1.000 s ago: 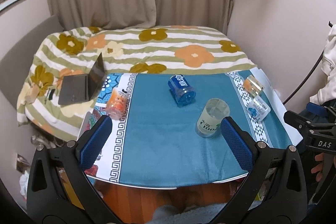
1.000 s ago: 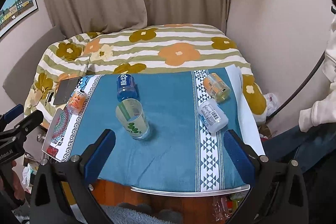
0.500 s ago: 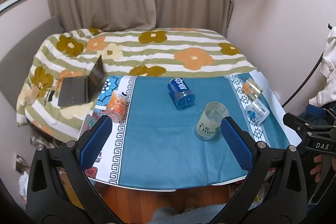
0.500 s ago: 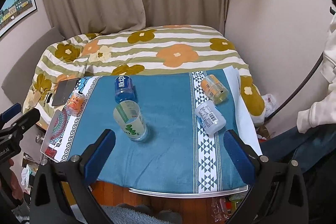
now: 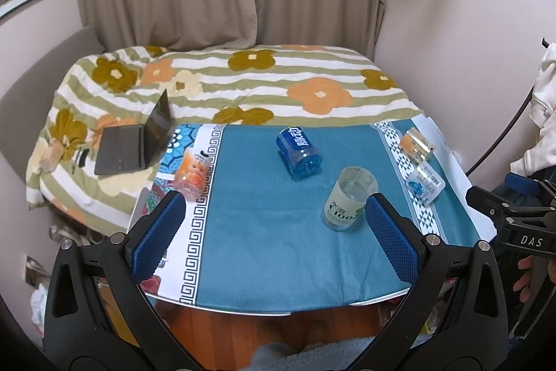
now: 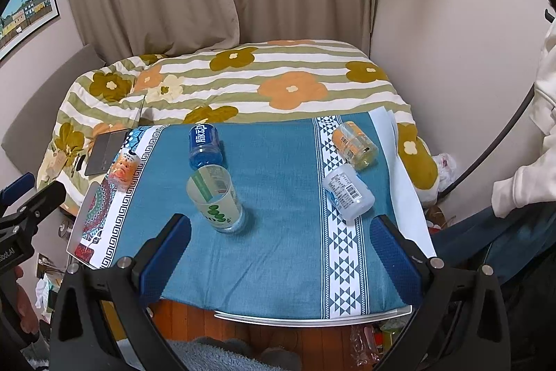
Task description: Flip cup upright
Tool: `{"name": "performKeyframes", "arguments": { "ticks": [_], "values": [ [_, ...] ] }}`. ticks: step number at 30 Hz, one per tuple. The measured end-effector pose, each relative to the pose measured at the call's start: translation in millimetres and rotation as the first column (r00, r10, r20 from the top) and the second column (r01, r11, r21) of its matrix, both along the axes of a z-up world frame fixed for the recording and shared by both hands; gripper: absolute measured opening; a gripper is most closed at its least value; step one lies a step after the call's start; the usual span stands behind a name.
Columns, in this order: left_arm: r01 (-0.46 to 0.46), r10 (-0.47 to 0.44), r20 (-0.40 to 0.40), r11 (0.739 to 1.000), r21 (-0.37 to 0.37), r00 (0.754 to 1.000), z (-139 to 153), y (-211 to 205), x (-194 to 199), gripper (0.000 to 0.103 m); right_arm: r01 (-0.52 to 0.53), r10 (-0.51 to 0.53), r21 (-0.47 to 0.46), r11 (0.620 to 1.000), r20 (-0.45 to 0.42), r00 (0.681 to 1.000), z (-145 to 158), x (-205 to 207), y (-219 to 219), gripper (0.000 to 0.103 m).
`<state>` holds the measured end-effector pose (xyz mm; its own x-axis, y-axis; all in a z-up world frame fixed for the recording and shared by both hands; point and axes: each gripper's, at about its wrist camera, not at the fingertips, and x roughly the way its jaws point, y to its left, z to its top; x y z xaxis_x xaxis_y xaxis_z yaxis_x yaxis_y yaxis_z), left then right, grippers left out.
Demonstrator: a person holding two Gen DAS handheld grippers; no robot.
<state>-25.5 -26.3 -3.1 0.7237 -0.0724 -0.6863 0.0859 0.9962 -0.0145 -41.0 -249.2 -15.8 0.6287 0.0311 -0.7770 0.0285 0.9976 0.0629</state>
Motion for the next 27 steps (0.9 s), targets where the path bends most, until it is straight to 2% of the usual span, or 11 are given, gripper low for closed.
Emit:
{"name": "performKeyframes", "arguments": {
  "ticks": [27],
  "values": [
    [0.005,-0.005,0.007,1.0,0.002,1.0,0.2,3.0,6.2,0.103,-0.007,0.007,0.004,1.0,0.01,1.0,2.2,1.7,5.7,0.103]
  ]
}}
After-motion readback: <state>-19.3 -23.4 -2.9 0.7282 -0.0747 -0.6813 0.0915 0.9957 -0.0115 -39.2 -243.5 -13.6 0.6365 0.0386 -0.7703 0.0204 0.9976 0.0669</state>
